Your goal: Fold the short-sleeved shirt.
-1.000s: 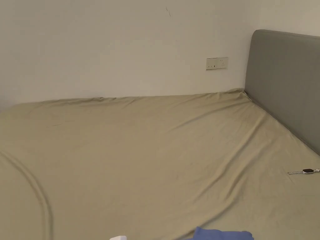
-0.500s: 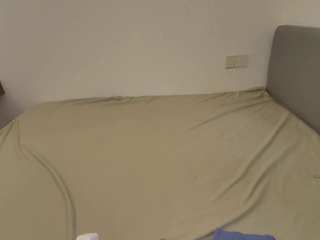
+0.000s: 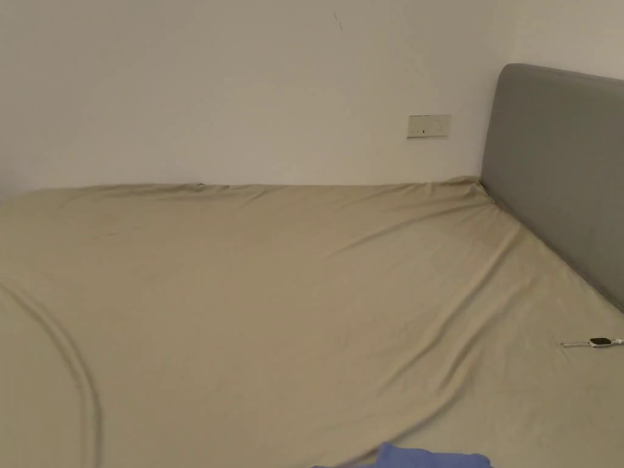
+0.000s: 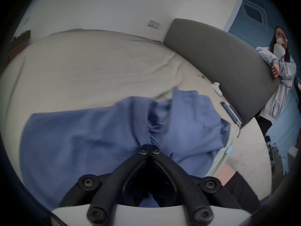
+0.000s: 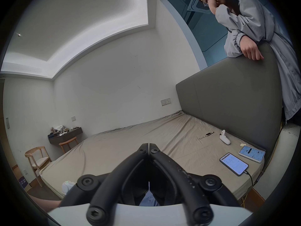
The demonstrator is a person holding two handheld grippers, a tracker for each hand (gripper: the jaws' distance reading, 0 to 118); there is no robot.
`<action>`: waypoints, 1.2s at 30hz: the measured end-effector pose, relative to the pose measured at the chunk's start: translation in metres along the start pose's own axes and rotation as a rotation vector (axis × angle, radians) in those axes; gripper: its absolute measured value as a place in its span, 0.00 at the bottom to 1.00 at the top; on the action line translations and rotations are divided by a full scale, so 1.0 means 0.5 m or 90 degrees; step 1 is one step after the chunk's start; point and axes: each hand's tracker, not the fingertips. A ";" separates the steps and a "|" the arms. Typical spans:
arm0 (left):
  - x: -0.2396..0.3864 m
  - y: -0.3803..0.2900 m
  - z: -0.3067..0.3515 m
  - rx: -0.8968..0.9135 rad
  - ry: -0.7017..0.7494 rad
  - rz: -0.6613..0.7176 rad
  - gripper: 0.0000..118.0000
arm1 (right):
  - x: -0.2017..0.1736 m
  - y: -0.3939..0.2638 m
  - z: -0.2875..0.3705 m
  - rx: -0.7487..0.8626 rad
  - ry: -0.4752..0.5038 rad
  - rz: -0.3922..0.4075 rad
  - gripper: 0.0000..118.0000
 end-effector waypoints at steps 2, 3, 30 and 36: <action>0.036 0.005 -0.015 0.011 -0.027 -0.017 0.00 | 0.001 -0.001 0.005 -0.003 -0.006 0.000 0.01; 0.044 0.010 -0.023 0.003 -0.041 -0.016 0.00 | 0.001 -0.001 0.007 -0.004 -0.006 -0.001 0.01; -0.171 -0.019 0.565 0.395 0.134 0.021 1.00 | -0.123 -0.013 -0.043 0.017 0.042 0.124 0.01; -0.388 0.006 0.365 0.160 -0.171 0.221 1.00 | -0.121 0.016 -0.022 0.034 0.041 0.125 0.01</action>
